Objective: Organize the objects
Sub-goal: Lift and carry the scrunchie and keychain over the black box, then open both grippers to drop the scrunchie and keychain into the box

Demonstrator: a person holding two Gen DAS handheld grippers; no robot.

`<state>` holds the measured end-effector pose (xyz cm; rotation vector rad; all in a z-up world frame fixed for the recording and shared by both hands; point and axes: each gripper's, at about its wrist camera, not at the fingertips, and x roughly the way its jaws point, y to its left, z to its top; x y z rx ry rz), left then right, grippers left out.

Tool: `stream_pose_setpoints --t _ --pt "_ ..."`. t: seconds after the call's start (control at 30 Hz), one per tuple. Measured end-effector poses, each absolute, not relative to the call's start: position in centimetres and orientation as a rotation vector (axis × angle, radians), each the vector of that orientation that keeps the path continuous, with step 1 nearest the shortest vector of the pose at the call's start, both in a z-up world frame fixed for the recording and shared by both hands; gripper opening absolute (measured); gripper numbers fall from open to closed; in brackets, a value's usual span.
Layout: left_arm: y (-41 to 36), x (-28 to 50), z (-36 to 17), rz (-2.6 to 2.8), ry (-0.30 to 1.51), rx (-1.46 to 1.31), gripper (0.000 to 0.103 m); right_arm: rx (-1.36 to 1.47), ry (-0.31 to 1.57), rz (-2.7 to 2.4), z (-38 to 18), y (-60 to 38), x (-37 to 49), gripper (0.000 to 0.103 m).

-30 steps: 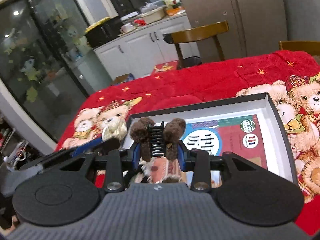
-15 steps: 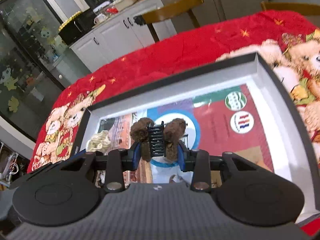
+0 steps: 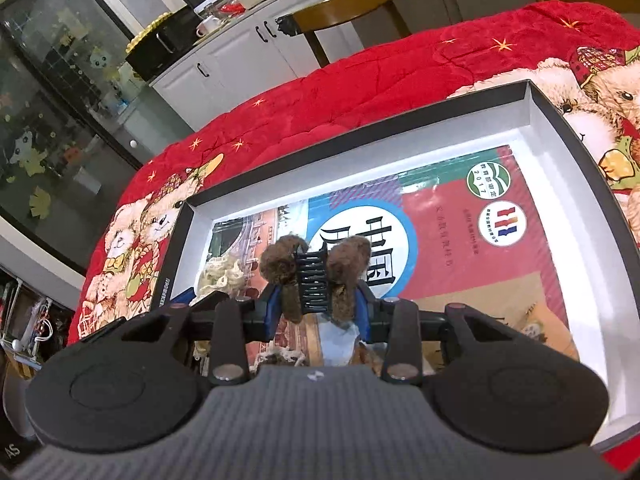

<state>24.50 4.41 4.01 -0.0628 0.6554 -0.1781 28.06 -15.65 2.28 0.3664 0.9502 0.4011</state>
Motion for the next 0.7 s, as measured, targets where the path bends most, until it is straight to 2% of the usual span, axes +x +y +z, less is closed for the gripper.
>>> stream_pose_setpoints --t 0.53,0.6,0.7 --pt "5.1 24.6 3.7 -0.183 0.654 -0.071 0.03 0.253 0.898 0.385 2.6 -14.1 26.9 0.044" --pt "5.2 24.7 3.7 -0.189 0.657 -0.073 0.036 0.251 0.895 0.388 2.6 -14.0 26.9 0.048" --pt "5.5 24.8 3.7 -0.207 0.658 -0.085 0.037 0.269 0.903 0.402 2.8 -14.2 27.0 0.05"
